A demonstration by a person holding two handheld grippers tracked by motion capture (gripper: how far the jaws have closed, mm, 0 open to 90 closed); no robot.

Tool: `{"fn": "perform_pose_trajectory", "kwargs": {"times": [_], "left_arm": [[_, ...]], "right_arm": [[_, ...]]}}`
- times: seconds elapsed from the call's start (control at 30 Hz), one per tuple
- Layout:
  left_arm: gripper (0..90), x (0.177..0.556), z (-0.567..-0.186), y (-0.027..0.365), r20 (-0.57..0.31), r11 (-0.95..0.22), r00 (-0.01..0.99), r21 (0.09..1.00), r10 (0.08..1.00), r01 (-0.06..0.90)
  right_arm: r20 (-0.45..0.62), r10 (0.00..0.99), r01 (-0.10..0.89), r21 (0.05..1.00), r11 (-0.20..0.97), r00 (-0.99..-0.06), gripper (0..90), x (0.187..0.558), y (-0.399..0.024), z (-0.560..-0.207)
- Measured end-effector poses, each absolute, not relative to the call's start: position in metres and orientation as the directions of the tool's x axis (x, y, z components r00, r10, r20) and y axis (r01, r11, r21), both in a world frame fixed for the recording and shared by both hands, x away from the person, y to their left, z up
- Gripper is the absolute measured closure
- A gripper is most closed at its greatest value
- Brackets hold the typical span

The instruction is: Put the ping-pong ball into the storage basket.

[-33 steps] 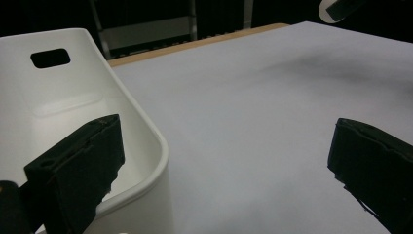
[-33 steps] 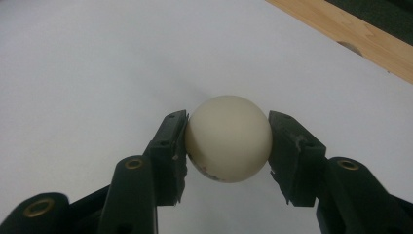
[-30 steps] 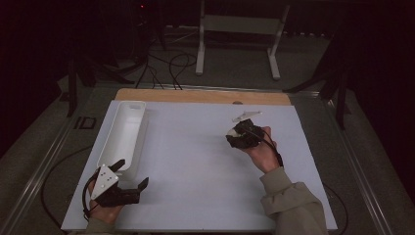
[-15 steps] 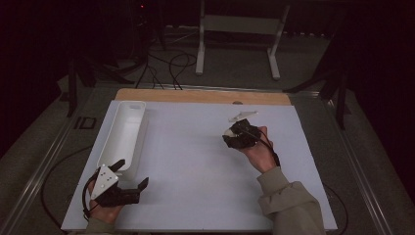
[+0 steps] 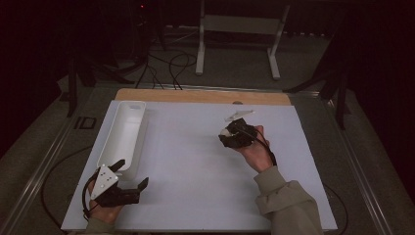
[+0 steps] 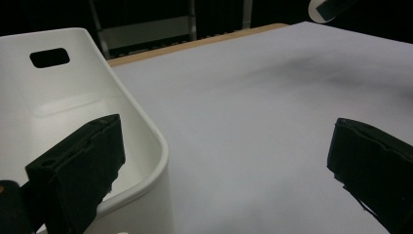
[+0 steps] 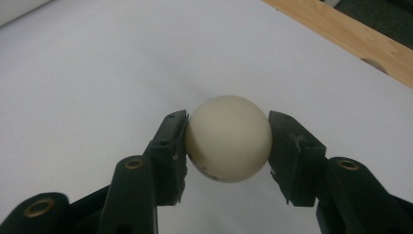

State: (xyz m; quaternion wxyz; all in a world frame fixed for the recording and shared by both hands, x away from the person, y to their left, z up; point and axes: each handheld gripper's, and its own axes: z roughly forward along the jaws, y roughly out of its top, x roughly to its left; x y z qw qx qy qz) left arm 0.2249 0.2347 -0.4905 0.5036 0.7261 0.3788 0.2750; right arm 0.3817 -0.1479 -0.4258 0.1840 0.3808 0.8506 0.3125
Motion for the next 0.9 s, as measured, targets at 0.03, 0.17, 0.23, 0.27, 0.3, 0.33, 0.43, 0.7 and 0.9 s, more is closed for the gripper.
{"fn": "perform_pose_trajectory", "kwargs": {"times": [0.03,0.17,0.23,0.27,0.3,0.33,0.43,0.7,0.9], "left_arm": [[0.8,0.225,-0.490,0.235,0.018,-0.206,0.562,0.940,0.827,0.273],[0.8,0.225,-0.490,0.235,0.018,-0.206,0.562,0.939,0.827,0.274],[0.8,0.225,-0.490,0.235,0.018,-0.206,0.562,0.940,0.827,0.274],[0.8,0.225,-0.490,0.235,0.018,-0.206,0.562,0.939,0.827,0.274],[0.8,0.225,-0.490,0.235,0.017,-0.206,0.562,0.940,0.827,0.274],[0.8,0.225,-0.490,0.235,0.017,-0.206,0.562,0.939,0.827,0.274],[0.8,0.225,-0.490,0.235,0.017,-0.206,0.562,0.939,0.827,0.274],[0.8,0.225,-0.490,0.235,0.016,-0.206,0.563,0.939,0.826,0.275],[0.9,0.225,-0.490,0.235,0.014,-0.205,0.564,0.939,0.826,0.276]], "right_arm": [[-0.075,0.762,0.532,0.671,0.516,-0.643,50.7,0.381,-0.147,-0.426],[-0.072,0.760,0.531,0.673,0.515,-0.646,50.7,0.381,-0.144,-0.425],[-0.073,0.758,0.528,0.674,0.516,-0.648,50.7,0.381,-0.143,-0.425],[-0.073,0.758,0.528,0.674,0.517,-0.649,50.8,0.381,-0.142,-0.425],[-0.073,0.758,0.528,0.674,0.517,-0.649,50.8,0.381,-0.142,-0.425],[-0.073,0.759,0.529,0.673,0.516,-0.647,50.7,0.381,-0.142,-0.424],[-0.076,0.754,0.522,0.677,0.520,-0.653,50.7,0.380,-0.139,-0.422],[-0.074,0.746,0.516,0.676,0.526,-0.662,50.7,0.380,-0.132,-0.422],[-0.074,0.741,0.511,0.678,0.529,-0.667,50.8,0.380,-0.127,-0.422]]}}
